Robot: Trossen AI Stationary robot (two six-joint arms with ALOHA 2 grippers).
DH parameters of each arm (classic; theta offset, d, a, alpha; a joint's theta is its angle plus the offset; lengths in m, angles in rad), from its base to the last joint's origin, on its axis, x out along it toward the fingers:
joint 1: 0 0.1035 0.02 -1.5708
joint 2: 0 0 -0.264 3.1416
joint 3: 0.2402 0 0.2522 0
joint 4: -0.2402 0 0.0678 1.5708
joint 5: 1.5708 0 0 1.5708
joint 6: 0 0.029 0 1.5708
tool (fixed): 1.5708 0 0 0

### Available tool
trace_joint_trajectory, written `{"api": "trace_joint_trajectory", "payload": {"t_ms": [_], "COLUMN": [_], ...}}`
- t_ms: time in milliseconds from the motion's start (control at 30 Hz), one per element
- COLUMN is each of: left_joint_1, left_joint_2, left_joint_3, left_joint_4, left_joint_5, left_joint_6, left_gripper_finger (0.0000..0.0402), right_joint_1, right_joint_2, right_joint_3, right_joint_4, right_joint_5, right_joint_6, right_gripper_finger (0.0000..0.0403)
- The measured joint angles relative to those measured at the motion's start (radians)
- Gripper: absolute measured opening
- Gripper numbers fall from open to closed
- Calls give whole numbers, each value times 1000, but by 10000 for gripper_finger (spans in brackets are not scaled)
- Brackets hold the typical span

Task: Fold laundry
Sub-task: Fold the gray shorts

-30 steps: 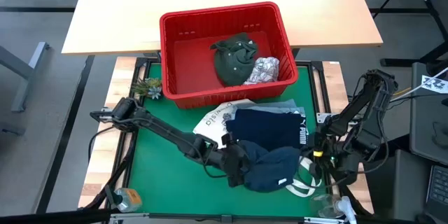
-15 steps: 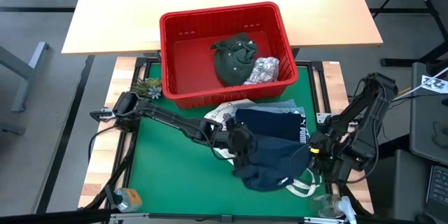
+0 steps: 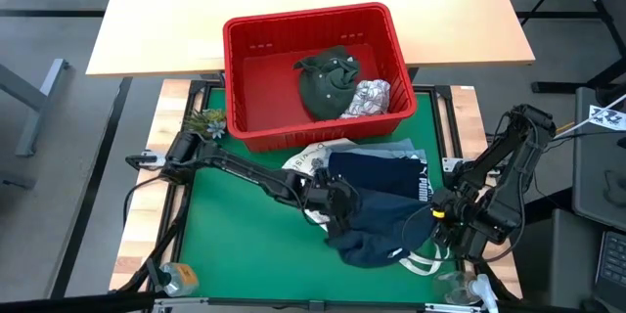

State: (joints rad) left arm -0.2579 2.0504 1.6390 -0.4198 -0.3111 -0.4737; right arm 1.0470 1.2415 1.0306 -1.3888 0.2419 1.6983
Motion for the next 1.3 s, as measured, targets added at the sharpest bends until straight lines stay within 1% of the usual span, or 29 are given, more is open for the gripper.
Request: {"api": "trace_joint_trajectory", "payload": {"t_ms": [233, 300, 400, 567, 733, 900, 1067, 1300], "left_joint_1": [-69, -91, -110, -117, -105, -77, -40, -1], "left_joint_2": [86, 100, 104, 72, 31, 30, 40, 40], "left_joint_3": [0, 0, -1, -1, -1, -1, -2, -2], "left_joint_4": [28, 22, 9, 6, -42, -61, -93, -123], "left_joint_5": [104, 109, 88, 78, -5, -107, -148, -180], "left_joint_6": [-15, -15, -14, 8, 73, 206, 327, 429], "left_gripper_finger": [165, 165, 165, 165, 165, 165, 165, 165], "right_joint_1": [0, 0, 0, 0, 0, 0, 0, 0], "right_joint_2": [0, 0, 0, 0, 0, 0, 0, 0], "right_joint_3": [0, 0, 0, 0, 0, 0, 0, 0], "right_joint_4": [0, 0, 0, 0, 2, 2, 2, 2], "right_joint_5": [0, 0, 0, -31, -33, -31, -26, -26], "right_joint_6": [-1, -1, -1, -1, -1, -1, -1, -1], "right_gripper_finger": [10, 11, 9, 10, 11, 11, 11, 12]}}
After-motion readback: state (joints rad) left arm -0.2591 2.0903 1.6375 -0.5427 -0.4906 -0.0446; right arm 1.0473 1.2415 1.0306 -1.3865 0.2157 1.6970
